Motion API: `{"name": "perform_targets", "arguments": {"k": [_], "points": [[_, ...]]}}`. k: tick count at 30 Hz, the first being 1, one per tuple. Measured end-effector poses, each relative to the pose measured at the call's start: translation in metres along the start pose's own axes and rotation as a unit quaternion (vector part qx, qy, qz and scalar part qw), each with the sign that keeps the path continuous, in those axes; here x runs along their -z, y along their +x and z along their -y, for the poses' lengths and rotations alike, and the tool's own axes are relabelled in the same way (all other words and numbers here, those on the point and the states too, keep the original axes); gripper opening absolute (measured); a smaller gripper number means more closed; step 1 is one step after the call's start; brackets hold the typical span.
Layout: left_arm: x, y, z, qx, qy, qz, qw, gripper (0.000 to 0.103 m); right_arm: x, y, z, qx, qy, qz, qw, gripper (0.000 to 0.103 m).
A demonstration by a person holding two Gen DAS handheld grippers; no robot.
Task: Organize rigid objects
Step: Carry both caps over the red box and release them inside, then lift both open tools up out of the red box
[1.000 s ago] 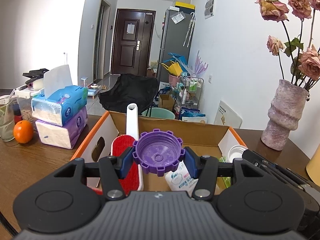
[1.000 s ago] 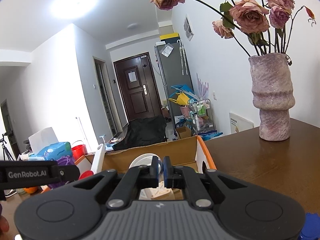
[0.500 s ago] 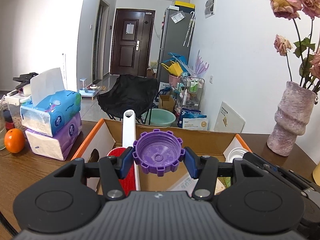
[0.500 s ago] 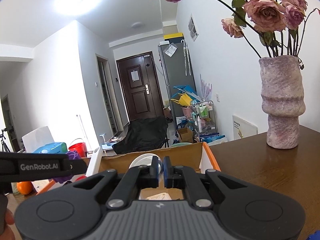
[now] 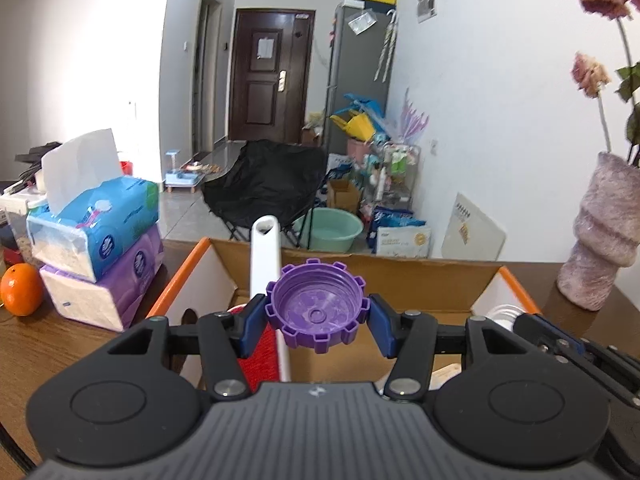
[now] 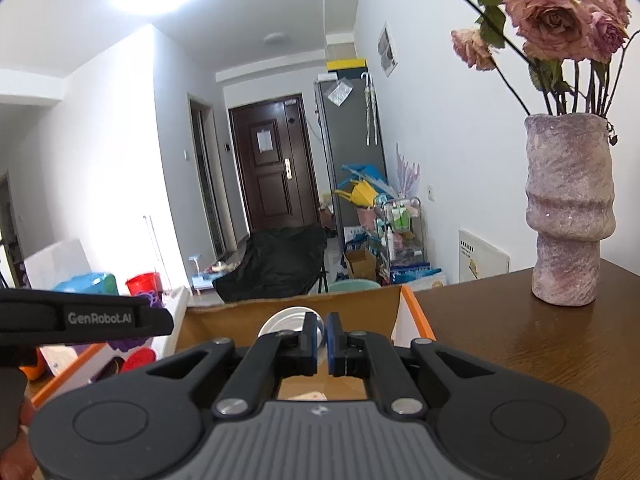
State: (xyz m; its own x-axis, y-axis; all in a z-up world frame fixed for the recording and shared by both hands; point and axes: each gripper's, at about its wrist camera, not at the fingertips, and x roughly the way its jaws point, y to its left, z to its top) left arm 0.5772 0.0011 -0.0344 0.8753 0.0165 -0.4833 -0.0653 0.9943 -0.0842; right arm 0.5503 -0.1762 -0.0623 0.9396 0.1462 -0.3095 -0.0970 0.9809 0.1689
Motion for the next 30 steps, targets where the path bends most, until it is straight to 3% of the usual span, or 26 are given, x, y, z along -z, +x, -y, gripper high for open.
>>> {"name": "perform_targets", "arguments": {"k": [2,4,5,7,9,12,15,30], "points": [[0.000,0.003,-0.004,-0.008,-0.003,-0.006,0.9999,0.064,0.001,0.002,-0.001,0.000,-0.007,-0.011,1.000,0.005],[0.000,0.002,-0.007,-0.017,-0.004,-0.006,0.9998,0.093,0.002,0.002,-0.002,0.000,-0.013,-0.024,1.000,0.011],[0.000,0.000,-0.009,-0.024,-0.005,0.001,0.9997,0.095,0.002,0.001,-0.003,0.004,-0.014,-0.026,1.000,0.015],[0.000,-0.001,-0.013,-0.026,-0.004,0.005,0.9996,0.100,0.001,0.001,-0.002,0.011,-0.016,-0.034,0.999,0.037],[-0.001,-0.003,-0.016,-0.028,-0.006,0.009,0.9995,0.103,0.002,0.000,-0.001,0.020,-0.015,-0.032,0.999,0.073],[-0.002,-0.002,-0.017,-0.034,-0.003,0.006,0.9994,0.103,0.002,-0.005,-0.002,0.030,-0.016,-0.017,0.999,0.094],[-0.003,-0.002,-0.019,-0.037,-0.006,0.002,0.9993,0.103,0.002,-0.007,-0.002,0.031,-0.017,-0.011,0.999,0.102],[-0.002,-0.009,-0.016,-0.035,-0.006,0.005,0.9993,0.103,-0.001,-0.009,-0.002,0.029,-0.015,-0.011,0.999,0.103]]}}
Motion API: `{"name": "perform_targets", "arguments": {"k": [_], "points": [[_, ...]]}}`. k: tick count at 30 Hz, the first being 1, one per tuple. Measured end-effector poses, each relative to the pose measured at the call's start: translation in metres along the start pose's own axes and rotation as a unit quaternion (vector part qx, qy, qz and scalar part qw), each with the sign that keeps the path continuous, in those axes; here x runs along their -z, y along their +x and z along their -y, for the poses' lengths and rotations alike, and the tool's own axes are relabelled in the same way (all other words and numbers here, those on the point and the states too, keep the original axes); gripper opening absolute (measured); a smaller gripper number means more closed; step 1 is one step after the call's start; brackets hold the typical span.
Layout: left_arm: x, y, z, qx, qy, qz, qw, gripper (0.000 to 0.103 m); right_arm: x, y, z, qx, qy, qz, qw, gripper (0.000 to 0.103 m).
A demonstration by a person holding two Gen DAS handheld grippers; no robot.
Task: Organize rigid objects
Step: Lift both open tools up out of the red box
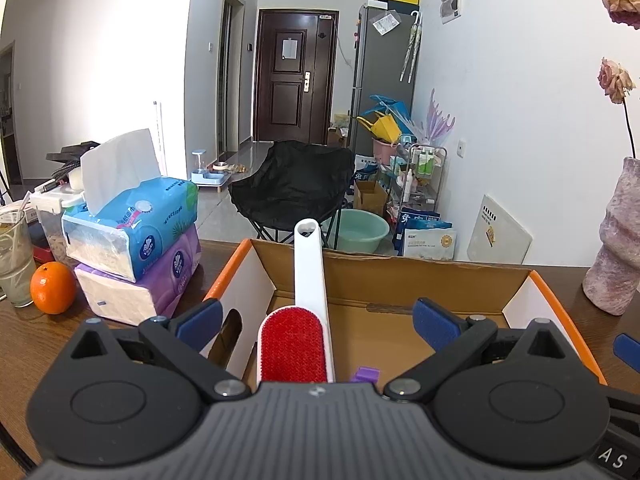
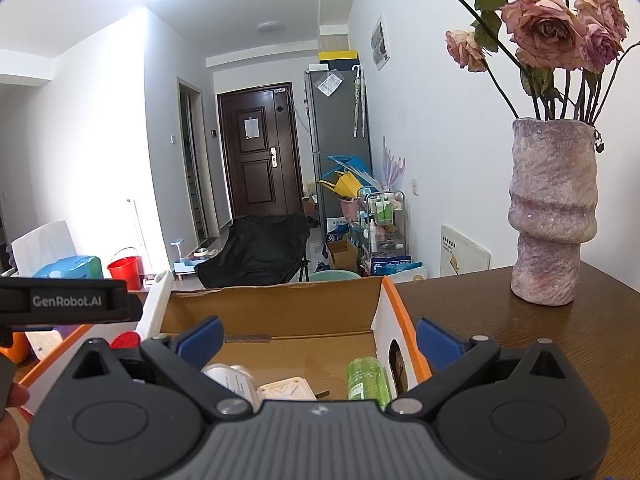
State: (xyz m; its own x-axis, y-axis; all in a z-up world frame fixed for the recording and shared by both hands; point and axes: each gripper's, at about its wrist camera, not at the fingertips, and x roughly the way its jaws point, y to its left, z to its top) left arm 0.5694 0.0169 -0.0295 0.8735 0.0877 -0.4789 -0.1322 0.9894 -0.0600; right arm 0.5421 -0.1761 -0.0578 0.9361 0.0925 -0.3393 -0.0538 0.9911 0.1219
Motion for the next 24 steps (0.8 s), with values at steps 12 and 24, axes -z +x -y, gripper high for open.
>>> {"name": "perform_targets", "arguments": {"k": [12,24], "points": [[0.006,-0.022,0.001,0.000,0.007,0.009,0.9999,0.103,0.000,-0.018,-0.004,-0.004,-0.016,0.007,1.000,0.103],[0.016,-0.051,-0.005,0.001,0.001,0.012,0.9999,0.103,0.004,-0.043,0.002,-0.004,-0.015,0.008,1.000,0.103]]}}
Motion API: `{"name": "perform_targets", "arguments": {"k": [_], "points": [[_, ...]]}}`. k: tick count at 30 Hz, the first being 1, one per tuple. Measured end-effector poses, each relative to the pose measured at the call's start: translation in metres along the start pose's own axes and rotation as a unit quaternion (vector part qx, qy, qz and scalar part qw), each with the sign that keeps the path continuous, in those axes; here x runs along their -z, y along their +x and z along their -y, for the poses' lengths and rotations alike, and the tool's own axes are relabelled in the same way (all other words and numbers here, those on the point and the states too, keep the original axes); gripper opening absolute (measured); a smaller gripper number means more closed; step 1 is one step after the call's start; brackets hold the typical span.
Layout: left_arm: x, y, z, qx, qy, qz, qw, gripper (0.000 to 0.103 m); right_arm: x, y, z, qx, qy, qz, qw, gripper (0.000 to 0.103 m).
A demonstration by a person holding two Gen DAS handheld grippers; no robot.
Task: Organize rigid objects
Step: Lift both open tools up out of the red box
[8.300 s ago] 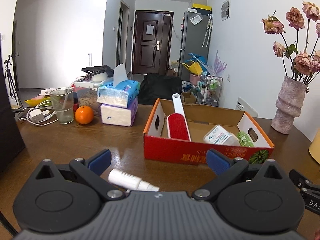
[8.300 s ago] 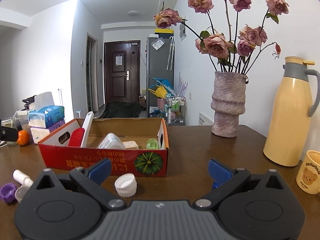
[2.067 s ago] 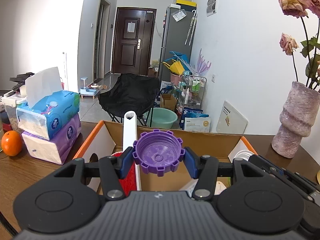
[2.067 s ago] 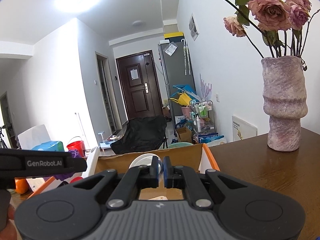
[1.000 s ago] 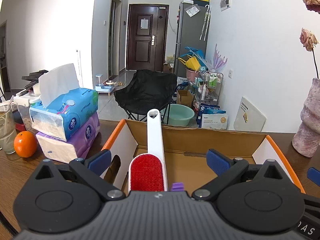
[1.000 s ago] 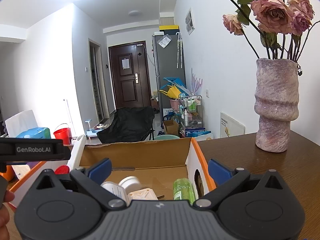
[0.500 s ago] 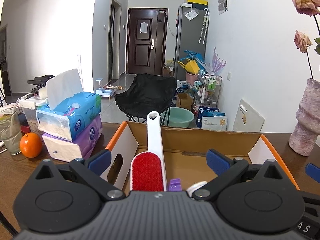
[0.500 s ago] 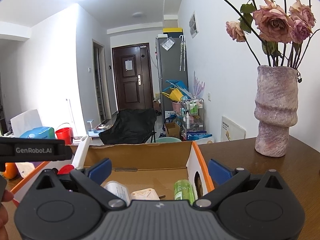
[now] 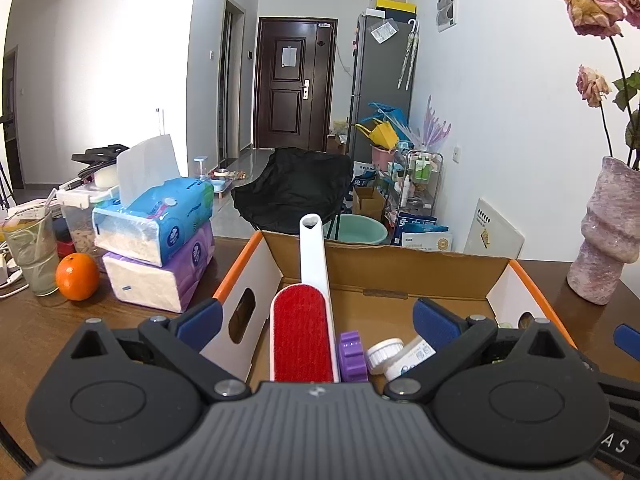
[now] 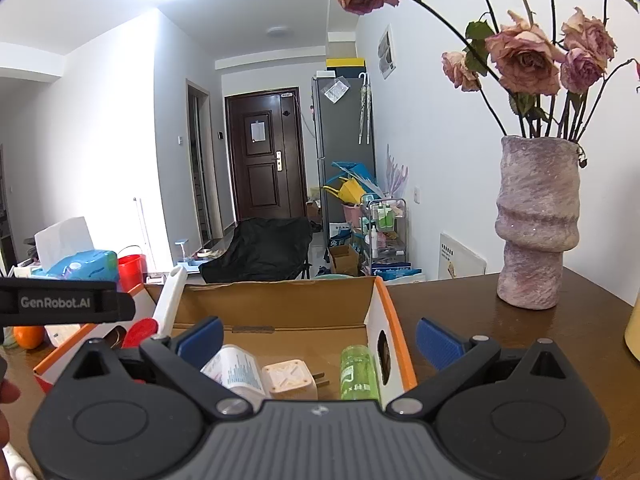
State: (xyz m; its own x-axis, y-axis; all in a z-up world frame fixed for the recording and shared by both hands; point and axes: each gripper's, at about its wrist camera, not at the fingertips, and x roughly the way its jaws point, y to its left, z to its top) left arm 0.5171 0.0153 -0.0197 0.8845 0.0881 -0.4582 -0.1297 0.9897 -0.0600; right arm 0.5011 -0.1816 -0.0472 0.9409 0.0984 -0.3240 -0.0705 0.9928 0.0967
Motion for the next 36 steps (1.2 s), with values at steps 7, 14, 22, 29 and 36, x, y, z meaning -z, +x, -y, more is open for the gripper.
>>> {"name": "perform_targets", "arguments": {"k": [7,14,22,29,36], "points": [[0.006,-0.020,-0.004,0.001,-0.001,0.005,1.0000,0.103,0.003,-0.023,0.003,-0.005,0.006,0.003,1.000,0.103],[0.009,-0.028,-0.006,0.001,-0.001,0.004,1.0000,0.103,0.008,-0.045,0.007,-0.003,0.012,0.005,1.000,0.103],[0.022,-0.054,-0.013,-0.003,-0.003,0.004,1.0000,0.103,0.015,-0.070,0.010,0.003,0.010,0.007,1.000,0.103],[0.033,-0.071,-0.021,-0.010,-0.002,-0.001,0.9999,0.103,0.024,-0.092,0.016,0.009,0.013,0.006,1.000,0.103],[0.043,-0.087,-0.024,-0.013,-0.004,-0.004,0.9999,0.103,0.030,-0.111,0.023,0.019,0.010,0.010,1.000,0.103]]}}
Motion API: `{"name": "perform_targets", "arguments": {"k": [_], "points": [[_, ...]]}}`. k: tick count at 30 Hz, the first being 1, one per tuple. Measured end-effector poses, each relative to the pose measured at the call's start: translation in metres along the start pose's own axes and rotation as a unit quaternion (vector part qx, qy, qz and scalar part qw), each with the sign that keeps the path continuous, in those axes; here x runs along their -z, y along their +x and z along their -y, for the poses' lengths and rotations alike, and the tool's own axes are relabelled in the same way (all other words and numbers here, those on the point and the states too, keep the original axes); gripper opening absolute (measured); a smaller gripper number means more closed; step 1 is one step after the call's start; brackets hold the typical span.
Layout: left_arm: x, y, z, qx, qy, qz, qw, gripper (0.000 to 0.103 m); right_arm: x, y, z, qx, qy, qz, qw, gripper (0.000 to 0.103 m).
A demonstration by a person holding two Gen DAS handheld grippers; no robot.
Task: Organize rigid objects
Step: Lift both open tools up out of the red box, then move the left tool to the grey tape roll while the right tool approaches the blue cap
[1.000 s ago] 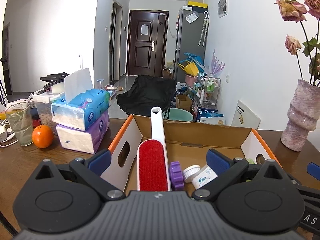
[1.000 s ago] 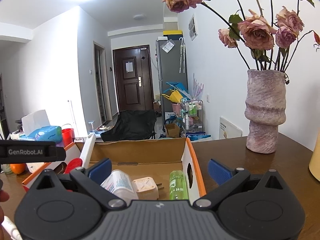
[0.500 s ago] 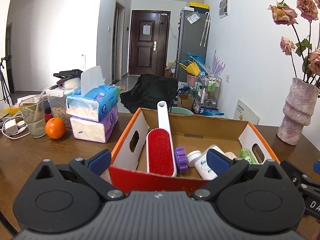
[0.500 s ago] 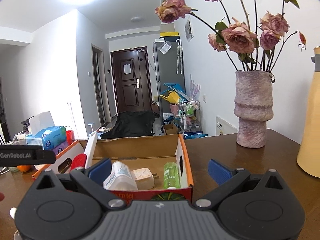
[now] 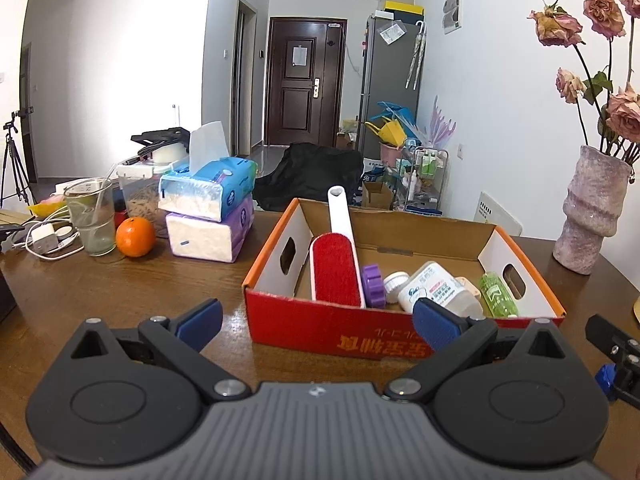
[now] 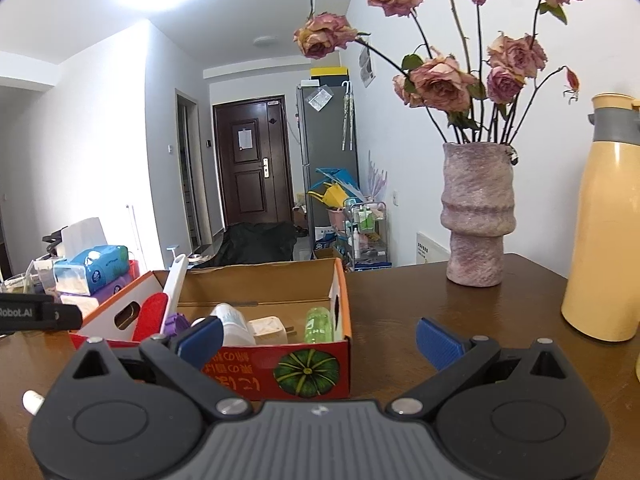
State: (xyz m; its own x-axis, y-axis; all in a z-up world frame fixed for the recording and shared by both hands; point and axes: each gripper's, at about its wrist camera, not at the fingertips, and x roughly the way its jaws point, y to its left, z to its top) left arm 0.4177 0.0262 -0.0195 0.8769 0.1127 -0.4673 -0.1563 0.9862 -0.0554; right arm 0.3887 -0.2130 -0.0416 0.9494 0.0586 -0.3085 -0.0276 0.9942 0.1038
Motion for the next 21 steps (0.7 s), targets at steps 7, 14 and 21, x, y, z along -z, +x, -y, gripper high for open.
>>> {"name": "perform_targets", "arguments": {"k": [7,14,21], "points": [[0.011,-0.011,-0.003,-0.005,0.003,-0.008,1.0000,0.103,0.008,-0.014,0.008,0.009,-0.005,-0.001,1.000,0.103],[0.028,-0.018,-0.009,-0.007,0.002,-0.029,0.9996,0.103,0.021,-0.023,0.020,0.030,-0.002,-0.009,1.000,0.103],[0.045,-0.020,-0.013,-0.014,0.007,-0.048,0.9987,0.103,0.027,-0.032,0.037,0.044,0.018,-0.012,0.999,0.103]]}}
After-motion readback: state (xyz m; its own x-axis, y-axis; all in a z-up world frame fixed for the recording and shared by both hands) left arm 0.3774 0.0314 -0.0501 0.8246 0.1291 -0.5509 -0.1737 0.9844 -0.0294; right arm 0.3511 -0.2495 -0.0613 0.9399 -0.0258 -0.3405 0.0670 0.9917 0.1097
